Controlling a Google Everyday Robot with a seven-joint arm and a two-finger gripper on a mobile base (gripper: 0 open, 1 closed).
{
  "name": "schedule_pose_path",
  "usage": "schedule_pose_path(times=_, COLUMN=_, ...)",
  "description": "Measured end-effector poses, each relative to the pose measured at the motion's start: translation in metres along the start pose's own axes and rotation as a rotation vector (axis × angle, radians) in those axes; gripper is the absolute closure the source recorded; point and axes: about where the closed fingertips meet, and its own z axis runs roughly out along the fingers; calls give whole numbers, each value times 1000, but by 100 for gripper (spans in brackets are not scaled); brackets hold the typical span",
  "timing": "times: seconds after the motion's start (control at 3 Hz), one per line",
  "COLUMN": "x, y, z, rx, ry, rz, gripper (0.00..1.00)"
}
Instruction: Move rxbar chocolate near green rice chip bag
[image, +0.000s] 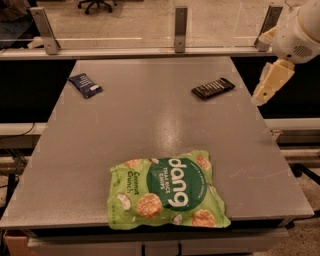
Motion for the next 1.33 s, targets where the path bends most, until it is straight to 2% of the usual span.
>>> schedule_pose_path(times=0.33, x=0, y=-31, z=36, rx=-18, ry=-51, rz=8, gripper=0)
schedule_pose_path(times=0.67, x=-4, y=-54, z=72, rx=-57, ry=-106, rz=31, gripper=0)
schedule_pose_path(times=1.33, x=-15, y=-64, z=130, rx=-162, ry=-150, rz=72, gripper=0)
